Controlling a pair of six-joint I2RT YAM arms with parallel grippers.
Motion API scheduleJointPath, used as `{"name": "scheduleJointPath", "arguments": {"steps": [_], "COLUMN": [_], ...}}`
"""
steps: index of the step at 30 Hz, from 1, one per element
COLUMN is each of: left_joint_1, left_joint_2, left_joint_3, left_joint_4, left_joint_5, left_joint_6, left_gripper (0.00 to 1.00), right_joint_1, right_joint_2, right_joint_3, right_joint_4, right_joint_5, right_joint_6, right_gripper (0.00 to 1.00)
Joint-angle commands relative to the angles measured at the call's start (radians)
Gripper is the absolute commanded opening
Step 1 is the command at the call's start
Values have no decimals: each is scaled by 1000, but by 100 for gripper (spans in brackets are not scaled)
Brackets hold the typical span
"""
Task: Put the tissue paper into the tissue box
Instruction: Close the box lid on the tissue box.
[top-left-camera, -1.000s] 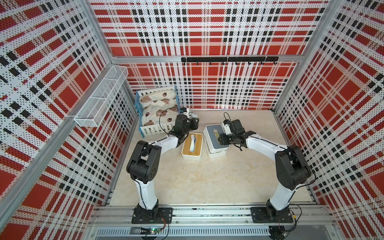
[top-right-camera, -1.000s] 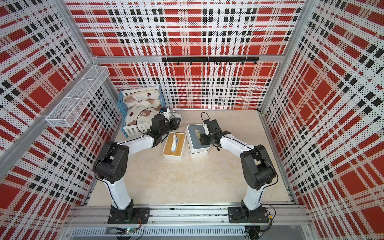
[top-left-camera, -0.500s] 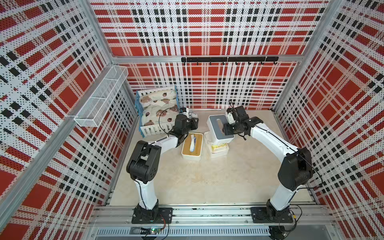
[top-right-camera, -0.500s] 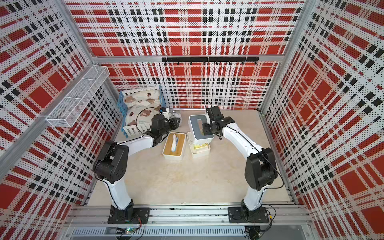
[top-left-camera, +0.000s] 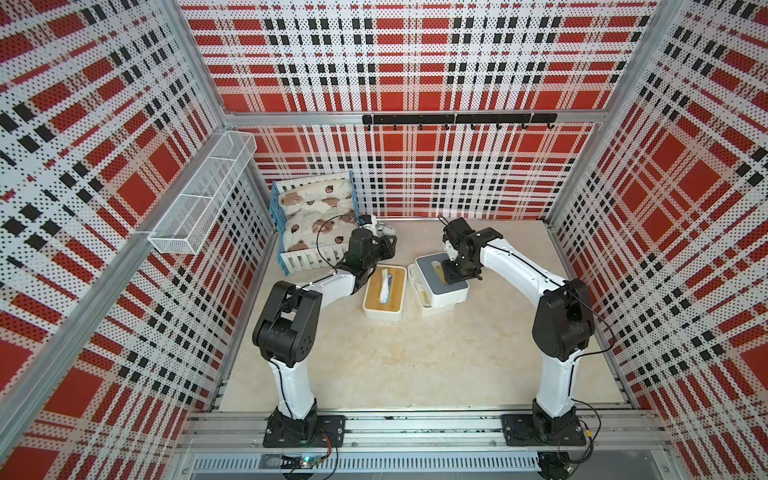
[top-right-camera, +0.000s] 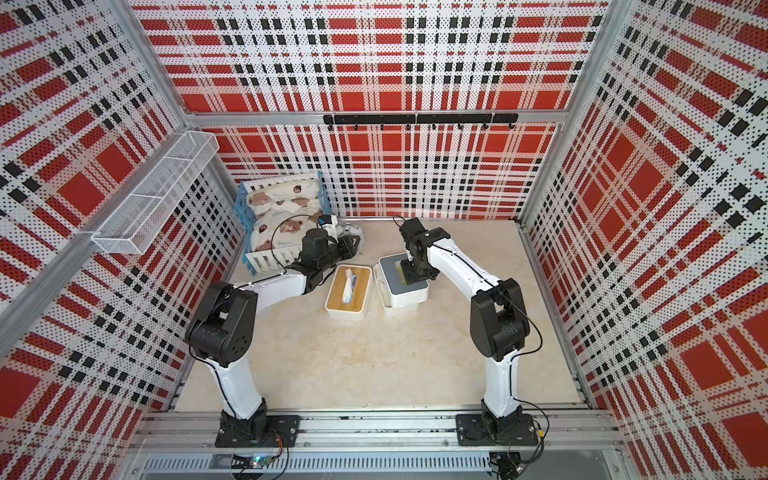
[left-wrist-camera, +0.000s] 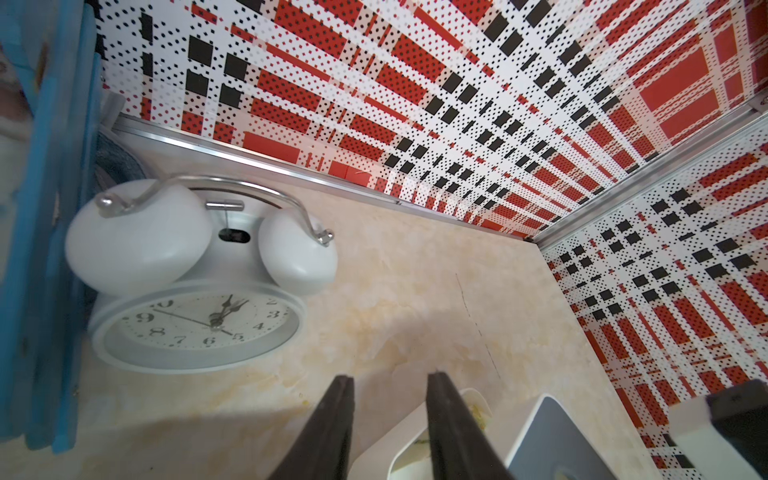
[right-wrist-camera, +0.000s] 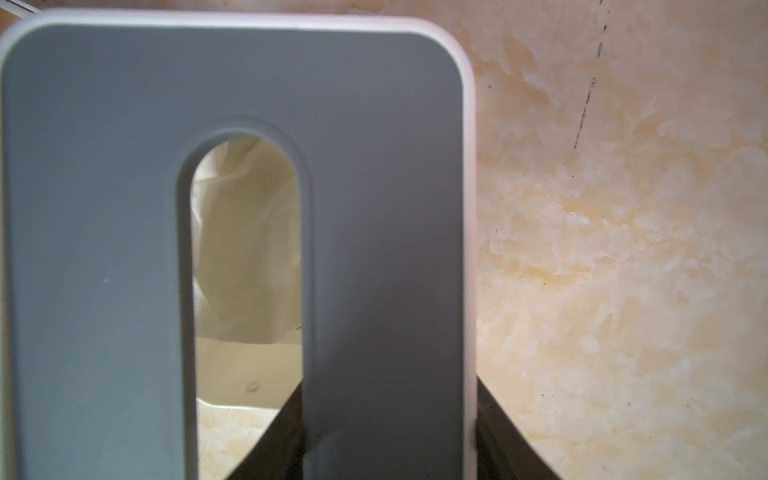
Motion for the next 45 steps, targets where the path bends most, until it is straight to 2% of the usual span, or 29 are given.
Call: {"name": "scheduleJointPath", "arguments": {"steps": [1,18,31,45], "left_joint_1": [9,12,12,10], "left_joint_2": [-29,-29,-26,-24], "left_joint_3": [-17,-20,-19,-16], "left_joint_4": [28,33,34,33], "left_joint_5": [16,23,24,25], "left_joint_6": [-3,-7,-9,-8], "left_gripper": [36,36,36,36], "right_joint_1": [13,34,54,70], "right_joint_2": [36,167,27,-55], "right_joint_3": [66,206,98,45], "right_joint_4": [-32,-115,-107,-135], "right_joint_5": [20,30,64,77], "right_joint_6": [10,4,27,29], "right_gripper": [26,27,27,27]}}
